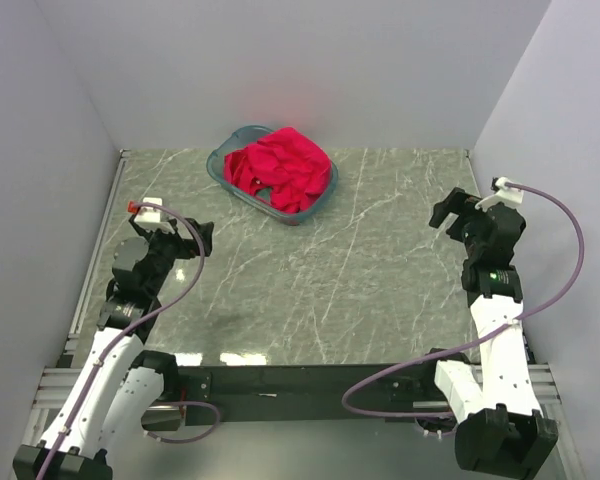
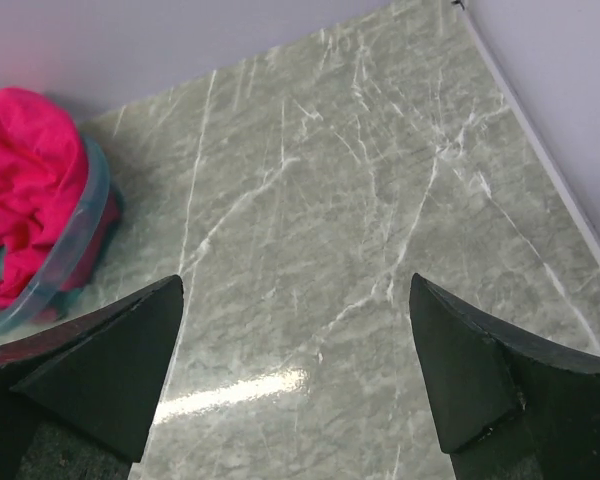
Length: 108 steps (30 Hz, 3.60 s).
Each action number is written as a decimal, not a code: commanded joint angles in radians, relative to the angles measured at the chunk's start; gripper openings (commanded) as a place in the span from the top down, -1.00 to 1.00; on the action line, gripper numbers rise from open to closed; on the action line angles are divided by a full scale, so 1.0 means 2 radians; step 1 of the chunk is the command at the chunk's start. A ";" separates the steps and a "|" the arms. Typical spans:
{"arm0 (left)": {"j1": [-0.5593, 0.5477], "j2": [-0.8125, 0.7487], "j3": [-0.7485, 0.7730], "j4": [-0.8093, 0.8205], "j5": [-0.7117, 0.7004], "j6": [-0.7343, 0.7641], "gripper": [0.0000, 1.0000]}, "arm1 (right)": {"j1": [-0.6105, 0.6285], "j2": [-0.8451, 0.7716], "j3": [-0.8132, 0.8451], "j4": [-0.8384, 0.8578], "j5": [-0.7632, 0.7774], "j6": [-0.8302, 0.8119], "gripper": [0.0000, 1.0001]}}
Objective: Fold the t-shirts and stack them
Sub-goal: Grab the tshirt from the pile, then move the tshirt to the center of the board
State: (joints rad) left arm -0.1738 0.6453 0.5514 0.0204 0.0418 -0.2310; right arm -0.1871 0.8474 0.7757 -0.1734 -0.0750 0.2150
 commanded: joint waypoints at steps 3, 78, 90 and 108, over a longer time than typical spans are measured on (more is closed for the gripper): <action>-0.002 0.009 0.021 0.037 0.066 -0.009 -0.99 | -0.007 -0.013 0.007 0.018 -0.034 0.008 -1.00; -0.215 0.427 0.721 0.083 0.116 -0.191 0.99 | -0.061 -0.025 -0.037 -0.025 -0.400 -0.239 -1.00; -0.277 0.328 0.534 0.071 0.173 -0.137 0.99 | -0.069 -0.023 -0.037 -0.025 -0.397 -0.241 -1.00; -0.281 0.290 0.301 0.070 0.141 -0.118 0.99 | -0.072 -0.005 -0.037 -0.030 -0.393 -0.248 -1.00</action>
State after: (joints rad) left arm -0.7307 1.2419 1.1679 0.0708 0.3504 -0.4896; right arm -0.3218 0.8314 0.7105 -0.2474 -0.8650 -0.2642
